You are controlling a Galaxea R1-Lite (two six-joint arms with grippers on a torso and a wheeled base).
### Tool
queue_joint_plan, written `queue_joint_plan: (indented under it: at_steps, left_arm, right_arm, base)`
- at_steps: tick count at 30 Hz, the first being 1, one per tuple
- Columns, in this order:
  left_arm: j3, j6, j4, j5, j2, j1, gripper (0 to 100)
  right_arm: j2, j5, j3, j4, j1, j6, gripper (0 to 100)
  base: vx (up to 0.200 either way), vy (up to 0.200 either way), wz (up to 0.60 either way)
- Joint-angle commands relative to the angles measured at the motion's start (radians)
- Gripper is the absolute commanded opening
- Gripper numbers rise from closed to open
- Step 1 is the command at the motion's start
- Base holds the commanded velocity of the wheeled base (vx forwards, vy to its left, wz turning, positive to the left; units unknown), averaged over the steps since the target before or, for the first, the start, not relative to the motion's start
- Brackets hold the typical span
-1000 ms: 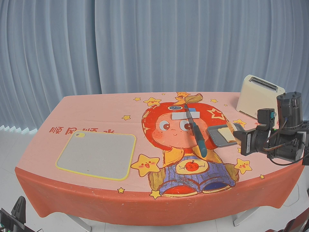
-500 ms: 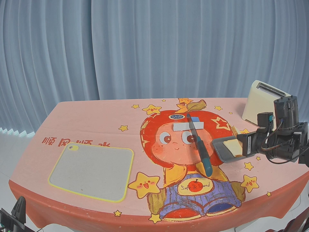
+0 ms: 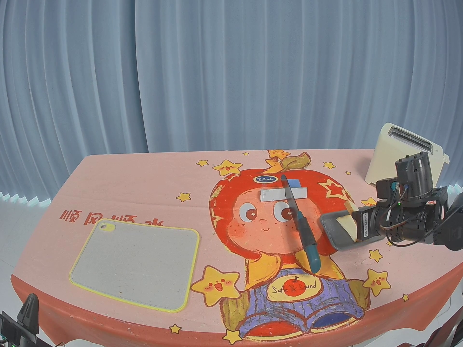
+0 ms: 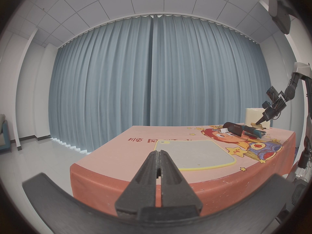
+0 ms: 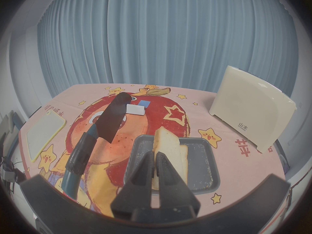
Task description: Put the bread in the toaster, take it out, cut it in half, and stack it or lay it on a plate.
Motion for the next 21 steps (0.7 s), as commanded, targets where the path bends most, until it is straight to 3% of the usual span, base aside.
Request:
queue_joint_plan:
  at_steps: [1,21]
  left_arm:
    - [0.018,-0.001,0.000,0.001,-0.016,0.000,0]
    - [0.018,-0.001,0.000,0.001,-0.016,0.000,0]
  right_arm:
    - [0.032,0.000,0.000,-0.014,-0.003,0.000,0]
    - [0.068,-0.002,0.009,-0.032,-0.017,-0.001,0]
  base:
    - [0.000,0.000,0.00]
    - [0.000,0.000,0.00]
